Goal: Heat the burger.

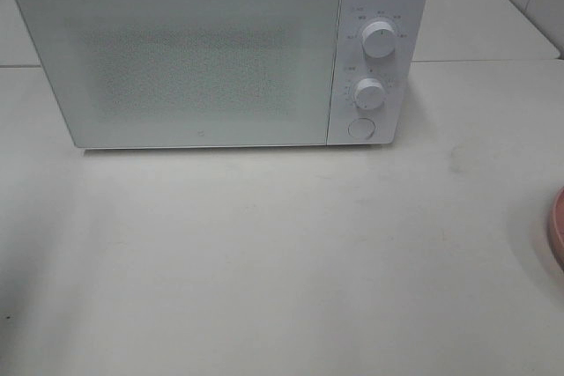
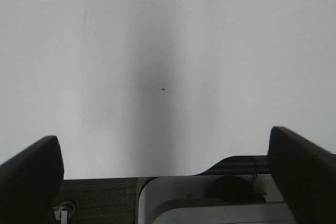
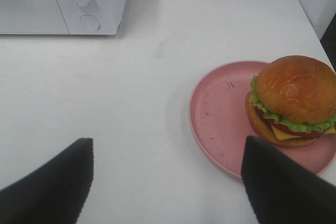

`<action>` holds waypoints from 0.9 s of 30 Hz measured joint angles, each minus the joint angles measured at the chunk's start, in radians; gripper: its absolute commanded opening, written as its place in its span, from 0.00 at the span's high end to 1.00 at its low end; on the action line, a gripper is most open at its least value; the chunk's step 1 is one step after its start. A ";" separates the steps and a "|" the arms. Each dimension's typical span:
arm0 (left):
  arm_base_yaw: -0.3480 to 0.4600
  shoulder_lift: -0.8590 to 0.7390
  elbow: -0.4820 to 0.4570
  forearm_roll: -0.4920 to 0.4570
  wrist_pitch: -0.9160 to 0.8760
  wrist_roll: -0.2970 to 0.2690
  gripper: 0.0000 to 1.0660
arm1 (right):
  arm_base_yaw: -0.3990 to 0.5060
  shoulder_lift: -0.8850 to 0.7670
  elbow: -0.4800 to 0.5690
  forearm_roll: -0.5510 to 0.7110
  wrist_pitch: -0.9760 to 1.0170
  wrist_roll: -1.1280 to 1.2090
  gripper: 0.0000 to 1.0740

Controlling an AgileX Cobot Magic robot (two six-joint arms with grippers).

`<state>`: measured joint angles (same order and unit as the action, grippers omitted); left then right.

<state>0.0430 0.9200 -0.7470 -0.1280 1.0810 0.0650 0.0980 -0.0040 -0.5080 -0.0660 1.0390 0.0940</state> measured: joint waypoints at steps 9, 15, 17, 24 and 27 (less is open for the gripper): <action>0.000 -0.222 0.125 0.015 -0.044 -0.020 0.08 | 0.000 0.000 0.000 0.000 0.000 0.000 0.29; 0.000 -0.356 0.201 0.016 -0.050 -0.042 0.08 | 0.000 0.000 0.000 0.000 0.000 0.000 0.29; 0.000 -0.436 0.236 0.018 -0.047 -0.072 0.08 | 0.000 0.000 0.000 0.000 0.000 0.000 0.29; 0.000 -0.559 0.242 0.022 -0.046 -0.085 0.08 | 0.000 0.000 0.000 0.000 0.000 0.000 0.29; 0.000 -0.630 0.242 0.027 -0.046 -0.086 0.08 | 0.000 0.000 0.000 0.000 0.000 0.000 0.29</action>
<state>0.0430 0.2900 -0.5050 -0.1010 1.0350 -0.0210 0.0980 -0.0040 -0.5080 -0.0660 1.0390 0.0940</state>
